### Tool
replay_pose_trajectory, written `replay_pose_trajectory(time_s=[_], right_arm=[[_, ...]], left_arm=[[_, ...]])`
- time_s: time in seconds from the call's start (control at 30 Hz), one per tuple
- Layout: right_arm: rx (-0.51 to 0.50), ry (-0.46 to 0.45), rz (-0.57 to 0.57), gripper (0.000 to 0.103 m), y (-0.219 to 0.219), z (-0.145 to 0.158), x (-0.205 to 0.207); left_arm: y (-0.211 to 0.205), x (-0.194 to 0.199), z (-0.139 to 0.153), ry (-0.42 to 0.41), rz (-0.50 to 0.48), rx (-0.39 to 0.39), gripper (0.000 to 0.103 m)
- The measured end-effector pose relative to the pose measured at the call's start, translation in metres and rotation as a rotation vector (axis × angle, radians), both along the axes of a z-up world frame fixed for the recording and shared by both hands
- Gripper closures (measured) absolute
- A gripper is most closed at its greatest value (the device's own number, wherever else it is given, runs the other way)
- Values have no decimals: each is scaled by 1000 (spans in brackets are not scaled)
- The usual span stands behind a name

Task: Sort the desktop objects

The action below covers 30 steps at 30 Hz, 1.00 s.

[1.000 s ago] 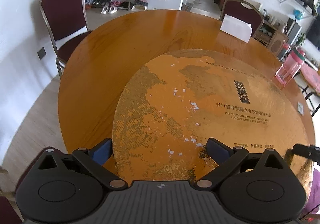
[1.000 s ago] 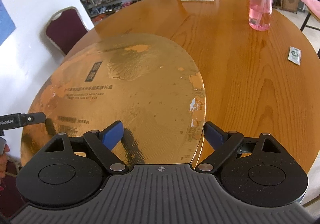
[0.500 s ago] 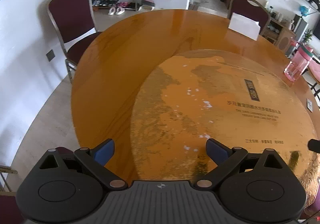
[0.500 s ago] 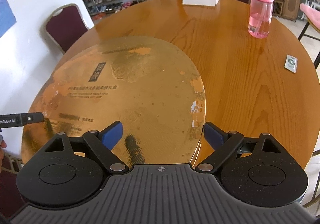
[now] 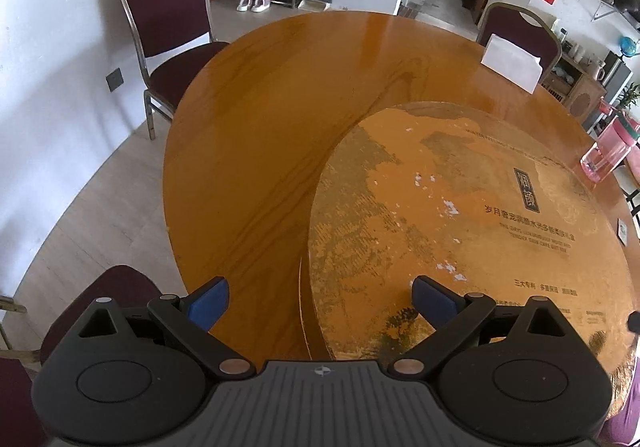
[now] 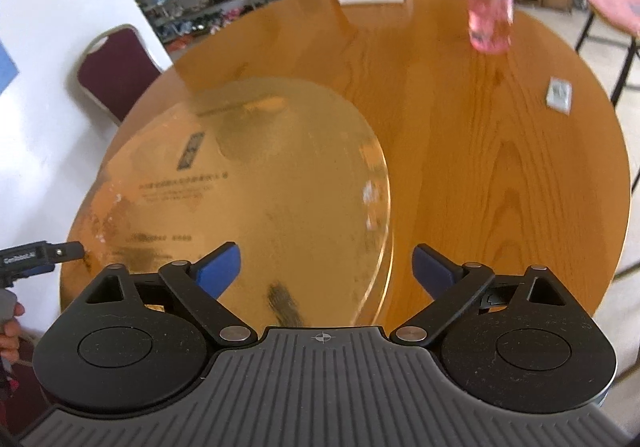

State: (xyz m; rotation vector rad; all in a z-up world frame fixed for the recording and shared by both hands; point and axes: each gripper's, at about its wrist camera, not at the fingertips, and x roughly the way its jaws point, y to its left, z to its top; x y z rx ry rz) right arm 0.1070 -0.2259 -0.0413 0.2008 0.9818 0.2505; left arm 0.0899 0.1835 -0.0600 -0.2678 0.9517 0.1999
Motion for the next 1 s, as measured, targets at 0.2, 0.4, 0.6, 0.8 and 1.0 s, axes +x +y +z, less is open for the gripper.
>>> replay_pose_trajectory(time_s=[0.2,0.4,0.6,0.8,1.0], right_arm=[[19,34,-55,22,-6,-10,-6],[77,36,-105,22,-18,-5,-7],[32,22,-90,21,-10,5,-10],[-22,-16,-59,17,-2,26,-24],[-30,-73,12,11,12,55,-47]], left_arm=[[-2,-1,3,-7,-6,-21,5],[-10,-3,16,-22,-20,4,5],[-31,-4,28,0,-48,79,5],[-72,-20,48,-9,-144,155,4],[-104,-35,67,-3,-224,155,1]])
